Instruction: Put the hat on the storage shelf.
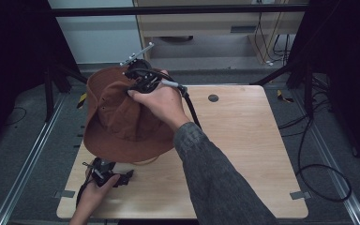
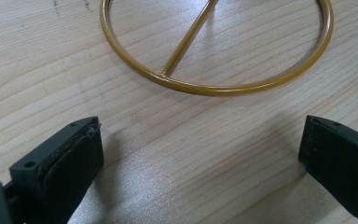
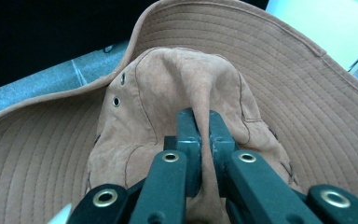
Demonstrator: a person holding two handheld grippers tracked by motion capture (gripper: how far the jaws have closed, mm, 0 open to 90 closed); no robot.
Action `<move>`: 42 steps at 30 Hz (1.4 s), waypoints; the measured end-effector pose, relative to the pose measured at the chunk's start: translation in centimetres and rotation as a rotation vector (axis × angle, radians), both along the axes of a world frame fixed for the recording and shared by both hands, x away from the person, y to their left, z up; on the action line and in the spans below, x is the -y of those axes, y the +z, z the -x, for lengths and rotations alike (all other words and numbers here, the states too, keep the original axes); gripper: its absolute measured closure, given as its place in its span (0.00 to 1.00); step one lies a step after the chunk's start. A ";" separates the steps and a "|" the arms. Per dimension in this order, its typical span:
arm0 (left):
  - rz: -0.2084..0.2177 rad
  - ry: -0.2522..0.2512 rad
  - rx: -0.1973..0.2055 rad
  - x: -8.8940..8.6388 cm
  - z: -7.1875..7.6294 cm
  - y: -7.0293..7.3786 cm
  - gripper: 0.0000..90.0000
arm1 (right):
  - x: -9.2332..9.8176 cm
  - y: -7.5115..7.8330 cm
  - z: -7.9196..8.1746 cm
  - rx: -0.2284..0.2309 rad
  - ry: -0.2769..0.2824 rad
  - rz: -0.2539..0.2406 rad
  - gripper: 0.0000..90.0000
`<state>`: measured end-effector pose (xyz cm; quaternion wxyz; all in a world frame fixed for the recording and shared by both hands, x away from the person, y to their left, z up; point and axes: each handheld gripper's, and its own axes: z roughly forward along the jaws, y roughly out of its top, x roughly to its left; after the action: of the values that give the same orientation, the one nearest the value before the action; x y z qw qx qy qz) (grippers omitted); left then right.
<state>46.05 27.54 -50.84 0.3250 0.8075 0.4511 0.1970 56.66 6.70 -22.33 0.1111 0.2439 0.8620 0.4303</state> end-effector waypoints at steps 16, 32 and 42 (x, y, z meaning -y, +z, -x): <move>0.000 0.005 0.005 0.0 0.0 0.0 0.00 | 0.2 -0.6 -0.2 -0.021 -0.012 -0.007 0.87; 0.000 -0.005 0.000 -0.1 0.0 0.0 0.00 | 1.3 -0.5 0.2 -0.014 -0.010 -0.051 0.59; 0.005 0.001 0.004 0.0 -0.1 0.0 0.00 | 2.4 -0.3 1.2 0.001 -0.015 -0.047 0.40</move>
<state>46.11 27.54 -50.85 0.3277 0.8060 0.4515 0.1978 55.49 4.28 -22.58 0.1091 0.2526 0.8497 0.4498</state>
